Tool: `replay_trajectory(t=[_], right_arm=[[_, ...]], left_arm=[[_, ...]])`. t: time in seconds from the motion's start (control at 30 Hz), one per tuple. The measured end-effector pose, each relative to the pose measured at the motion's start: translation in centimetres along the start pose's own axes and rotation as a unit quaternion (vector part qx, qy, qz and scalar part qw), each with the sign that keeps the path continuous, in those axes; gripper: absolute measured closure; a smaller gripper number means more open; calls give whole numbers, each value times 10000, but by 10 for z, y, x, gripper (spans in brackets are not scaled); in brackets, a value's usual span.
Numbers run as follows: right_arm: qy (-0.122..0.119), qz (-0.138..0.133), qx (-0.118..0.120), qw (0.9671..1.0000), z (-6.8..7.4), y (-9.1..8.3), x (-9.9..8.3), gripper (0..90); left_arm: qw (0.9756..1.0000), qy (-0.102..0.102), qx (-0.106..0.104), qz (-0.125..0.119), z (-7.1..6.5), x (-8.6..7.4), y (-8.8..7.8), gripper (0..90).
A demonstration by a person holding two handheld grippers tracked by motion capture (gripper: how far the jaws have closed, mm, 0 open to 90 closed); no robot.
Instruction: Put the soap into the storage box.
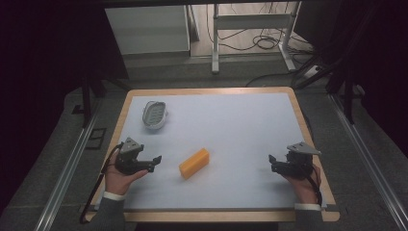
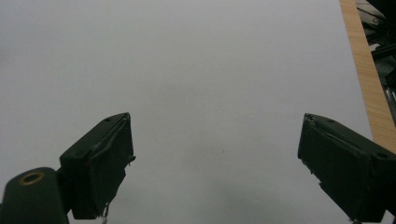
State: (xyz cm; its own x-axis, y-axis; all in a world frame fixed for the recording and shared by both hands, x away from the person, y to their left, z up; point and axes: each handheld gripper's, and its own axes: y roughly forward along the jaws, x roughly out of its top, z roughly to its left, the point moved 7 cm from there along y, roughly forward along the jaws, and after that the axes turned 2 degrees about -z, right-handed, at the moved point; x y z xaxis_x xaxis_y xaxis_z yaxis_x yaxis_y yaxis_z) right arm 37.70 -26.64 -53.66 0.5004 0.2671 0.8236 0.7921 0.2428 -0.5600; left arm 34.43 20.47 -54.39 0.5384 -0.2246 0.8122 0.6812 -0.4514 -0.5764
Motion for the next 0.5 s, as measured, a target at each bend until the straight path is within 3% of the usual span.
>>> replay_trajectory(t=[0.1, 0.2, 0.5], right_arm=[[5, -14, -4, 10000, -1, -1, 0, 106], [12, -29, -43, 10000, -3, -1, -1, 106], [38, -54, -74, 10000, -5, -2, -1, 106]], left_arm=[[10000, -33, 3, 8, 1, 0, -1, 149], [9998, -44, 171, 43, 3, -1, -1, 160], [9998, -128, 167, 22, 3, 1, -6, 172]])
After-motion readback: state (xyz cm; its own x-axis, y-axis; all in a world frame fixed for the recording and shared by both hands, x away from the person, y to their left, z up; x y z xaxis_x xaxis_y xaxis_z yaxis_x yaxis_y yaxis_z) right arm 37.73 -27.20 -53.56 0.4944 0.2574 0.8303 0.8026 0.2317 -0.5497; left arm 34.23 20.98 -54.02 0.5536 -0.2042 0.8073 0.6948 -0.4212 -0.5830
